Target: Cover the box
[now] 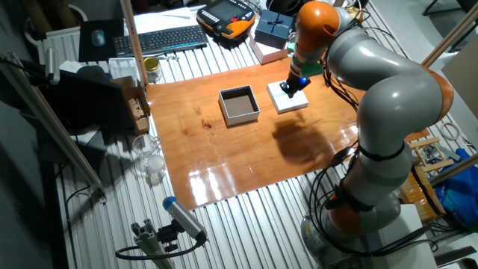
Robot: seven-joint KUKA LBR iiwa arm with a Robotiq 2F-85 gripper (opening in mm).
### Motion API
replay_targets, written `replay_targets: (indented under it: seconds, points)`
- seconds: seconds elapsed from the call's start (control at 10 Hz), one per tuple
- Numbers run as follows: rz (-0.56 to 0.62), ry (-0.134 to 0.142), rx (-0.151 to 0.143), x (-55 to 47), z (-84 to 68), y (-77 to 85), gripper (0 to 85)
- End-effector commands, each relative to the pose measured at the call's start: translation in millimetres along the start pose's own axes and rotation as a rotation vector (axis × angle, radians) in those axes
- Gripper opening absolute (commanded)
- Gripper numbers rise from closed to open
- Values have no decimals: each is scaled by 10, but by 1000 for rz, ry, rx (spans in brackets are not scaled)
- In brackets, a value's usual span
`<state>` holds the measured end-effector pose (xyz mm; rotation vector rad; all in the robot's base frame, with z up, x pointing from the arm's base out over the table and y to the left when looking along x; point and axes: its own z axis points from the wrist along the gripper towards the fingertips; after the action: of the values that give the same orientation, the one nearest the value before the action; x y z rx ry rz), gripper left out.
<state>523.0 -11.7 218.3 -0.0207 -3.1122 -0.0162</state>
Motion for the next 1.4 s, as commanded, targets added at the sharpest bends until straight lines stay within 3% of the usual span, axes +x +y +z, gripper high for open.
replay_targets:
  seconds: [0.0,0.2,0.9,1.0,1.3]
  points:
    - [0,-3,-2,-3,35,-16,0]
    - [9,-11,-6,-16,135,-84,0]
    - [89,-21,8,-41,193,-132,0]
    - [103,-31,21,-69,254,-129,0]
    - [104,-44,5,-159,398,-208,0]
